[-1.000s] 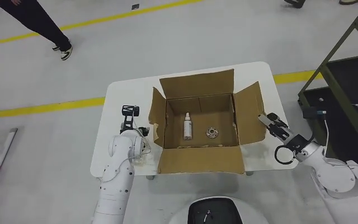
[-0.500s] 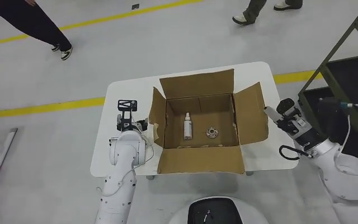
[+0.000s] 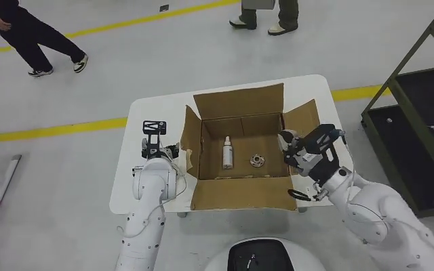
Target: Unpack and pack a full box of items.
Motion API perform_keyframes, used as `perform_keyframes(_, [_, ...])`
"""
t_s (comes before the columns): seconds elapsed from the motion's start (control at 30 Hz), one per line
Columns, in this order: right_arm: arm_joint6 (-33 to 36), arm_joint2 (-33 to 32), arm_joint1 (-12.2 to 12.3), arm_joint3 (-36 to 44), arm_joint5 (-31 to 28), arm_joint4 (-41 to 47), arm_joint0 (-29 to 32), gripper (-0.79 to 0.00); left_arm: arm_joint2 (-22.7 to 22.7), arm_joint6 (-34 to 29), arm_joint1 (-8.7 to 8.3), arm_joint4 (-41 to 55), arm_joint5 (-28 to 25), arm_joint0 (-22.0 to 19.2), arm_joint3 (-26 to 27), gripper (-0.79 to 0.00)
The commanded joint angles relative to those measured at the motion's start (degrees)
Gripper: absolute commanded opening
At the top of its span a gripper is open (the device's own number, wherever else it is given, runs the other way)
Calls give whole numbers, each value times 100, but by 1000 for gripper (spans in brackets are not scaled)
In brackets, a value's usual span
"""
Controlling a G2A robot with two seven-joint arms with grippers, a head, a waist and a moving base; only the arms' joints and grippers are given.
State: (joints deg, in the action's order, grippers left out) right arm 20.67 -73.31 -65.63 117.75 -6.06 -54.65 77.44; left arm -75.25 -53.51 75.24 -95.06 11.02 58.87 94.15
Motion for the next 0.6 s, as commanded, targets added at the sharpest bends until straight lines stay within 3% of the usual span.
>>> perform_keyframes(0.0, [-12, 261, -36, -287, 88, -87, -207, -785, 0, 0, 0, 0, 0, 0, 0, 0])
perform_keyframes(0.1, [-54, 441, -87, -596, 150, 134, -369, -785, 0, 0, 0, 0, 0, 0, 0, 0])
perform_keyframes(0.57, [-24, 478, -92, -639, 166, 8, -362, -785, 0, 0, 0, 0, 0, 0, 0, 0])
